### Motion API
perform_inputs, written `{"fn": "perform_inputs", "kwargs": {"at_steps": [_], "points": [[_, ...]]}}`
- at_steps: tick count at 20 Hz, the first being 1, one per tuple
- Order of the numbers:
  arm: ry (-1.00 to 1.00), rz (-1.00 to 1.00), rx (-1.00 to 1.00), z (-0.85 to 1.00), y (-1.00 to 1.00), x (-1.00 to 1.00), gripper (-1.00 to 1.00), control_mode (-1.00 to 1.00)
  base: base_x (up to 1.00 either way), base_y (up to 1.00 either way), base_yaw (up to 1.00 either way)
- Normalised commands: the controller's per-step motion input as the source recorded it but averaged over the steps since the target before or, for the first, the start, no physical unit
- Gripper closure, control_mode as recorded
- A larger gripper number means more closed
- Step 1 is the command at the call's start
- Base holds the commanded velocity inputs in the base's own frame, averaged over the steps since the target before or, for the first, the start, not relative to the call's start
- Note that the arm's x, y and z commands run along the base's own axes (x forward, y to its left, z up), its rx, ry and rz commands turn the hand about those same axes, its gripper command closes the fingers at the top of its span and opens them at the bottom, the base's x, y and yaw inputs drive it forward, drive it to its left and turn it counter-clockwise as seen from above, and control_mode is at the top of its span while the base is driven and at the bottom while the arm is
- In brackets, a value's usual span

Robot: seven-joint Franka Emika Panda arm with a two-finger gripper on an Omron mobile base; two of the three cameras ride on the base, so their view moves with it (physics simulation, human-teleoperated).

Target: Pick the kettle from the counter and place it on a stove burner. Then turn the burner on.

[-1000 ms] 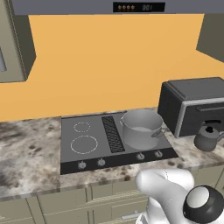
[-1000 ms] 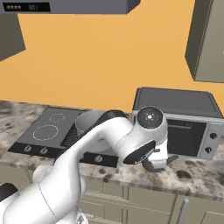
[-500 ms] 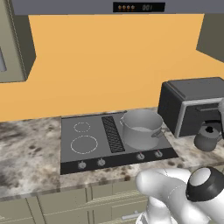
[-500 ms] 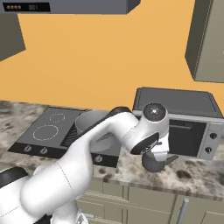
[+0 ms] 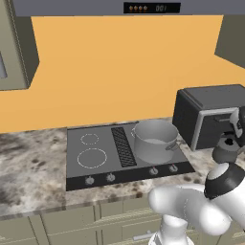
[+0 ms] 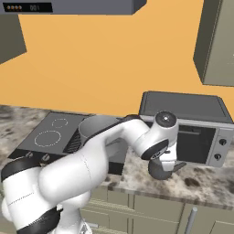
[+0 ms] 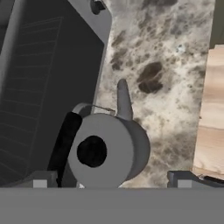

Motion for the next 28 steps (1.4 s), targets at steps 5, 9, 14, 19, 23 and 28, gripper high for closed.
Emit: {"fn": "perform_inputs", "kwargs": {"at_steps": [5,9,14,19,23,28], "points": [[0.0,0.0,0.01,-0.13,-0.11,0.24,-1.0,-1.0,0.0,0.0,0.0],[0.0,0.0,0.0,-0.17,-0.09,0.27,-1.0,-1.0,0.0,0.0,0.0],[-0.04,0.0,0.01,-0.21,-0.09,0.25,-1.0,-1.0,0.0,0.0,0.0],[-0.15,0.0,0.02,-0.18,-0.07,0.08,-1.0,-1.0,0.0,0.0,0.0],[-0.14,0.0,0.01,-0.13,-0.03,0.09,-1.0,-1.0,0.0,0.0,0.0],[-0.1,0.0,0.0,-0.07,0.0,0.26,-1.0,-1.0,0.0,0.0,0.0]]}}
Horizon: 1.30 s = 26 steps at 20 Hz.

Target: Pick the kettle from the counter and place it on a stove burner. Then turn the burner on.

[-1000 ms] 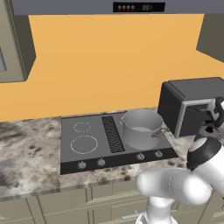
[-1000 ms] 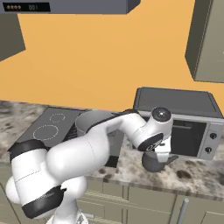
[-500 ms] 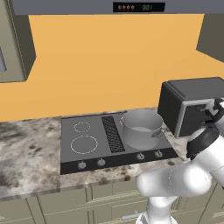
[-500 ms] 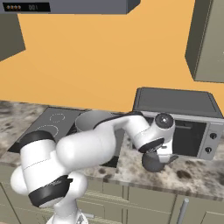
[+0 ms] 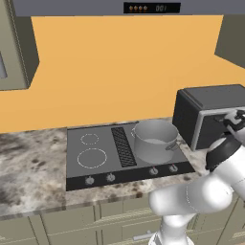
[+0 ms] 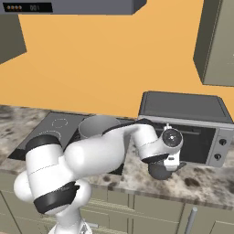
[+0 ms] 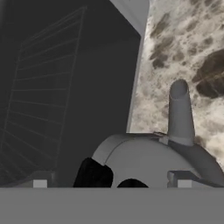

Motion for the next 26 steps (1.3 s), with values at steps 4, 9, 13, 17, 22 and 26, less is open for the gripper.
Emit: {"fn": "perform_inputs", "kwargs": {"at_steps": [4,9,13,17,22,26], "points": [[-0.02,0.0,0.0,-0.1,0.0,0.34,-1.0,-1.0,0.0,0.0,0.0],[0.0,0.0,0.0,-0.15,0.0,0.2,1.0,-1.0,0.0,0.0,0.0],[0.0,0.0,0.0,-0.05,0.0,0.0,1.0,-1.0,0.0,0.0,0.0],[-0.02,0.0,0.0,0.0,0.0,-0.03,1.0,-1.0,0.0,0.0,0.0],[-0.15,0.0,0.0,0.0,0.0,-0.3,1.0,-1.0,0.0,0.0,0.0],[-0.24,0.01,0.0,0.15,0.02,-0.83,1.0,-1.0,0.0,0.0,0.0]]}}
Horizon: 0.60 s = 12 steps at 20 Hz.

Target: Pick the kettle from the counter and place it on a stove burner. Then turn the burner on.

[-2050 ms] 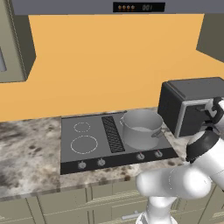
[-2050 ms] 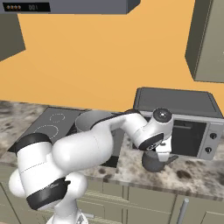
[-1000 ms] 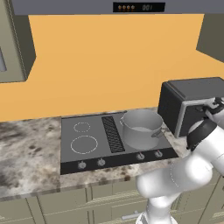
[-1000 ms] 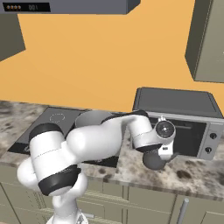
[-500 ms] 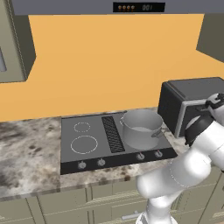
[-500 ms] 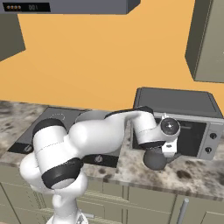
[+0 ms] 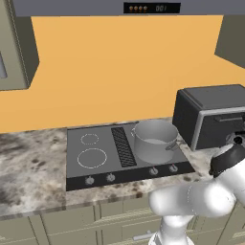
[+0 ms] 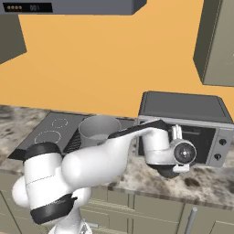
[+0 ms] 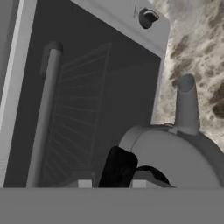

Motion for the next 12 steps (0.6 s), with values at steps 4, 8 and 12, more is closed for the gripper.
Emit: {"fn": "perform_inputs", "kwargs": {"at_steps": [4,8,12], "points": [[-0.16,0.06,0.01,0.46,0.45,-0.76,1.0,-1.0,0.0,0.0,0.0],[-0.03,0.09,0.02,0.89,0.91,-0.5,1.0,-1.0,0.0,0.0,0.0],[0.0,0.07,0.04,0.99,1.0,-0.41,1.0,-1.0,0.0,0.0,0.0]]}}
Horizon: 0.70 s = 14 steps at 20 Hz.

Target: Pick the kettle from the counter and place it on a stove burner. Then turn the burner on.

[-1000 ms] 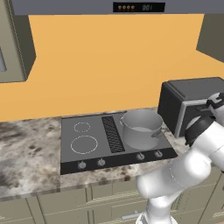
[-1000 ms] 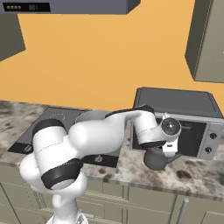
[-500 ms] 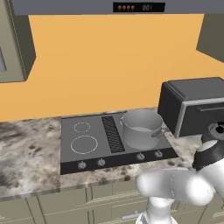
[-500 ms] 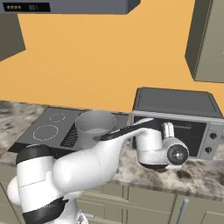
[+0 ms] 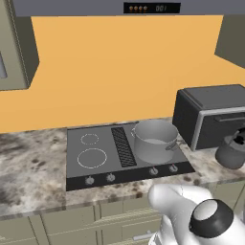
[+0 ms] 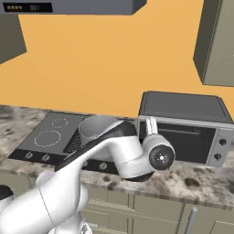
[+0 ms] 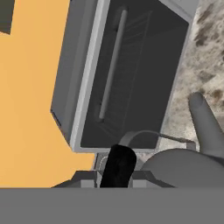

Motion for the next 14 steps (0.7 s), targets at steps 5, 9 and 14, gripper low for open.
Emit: {"fn": "perform_inputs", "kwargs": {"at_steps": [5,9,14], "points": [[0.0,0.01,0.01,0.81,1.0,-0.35,1.0,-1.0,0.0,0.0,0.0],[-0.04,0.0,0.0,0.57,1.0,-0.16,1.0,-1.0,0.0,0.0,0.0],[-0.02,0.0,0.0,0.43,1.0,-0.02,1.0,-1.0,0.0,0.0,0.0]]}}
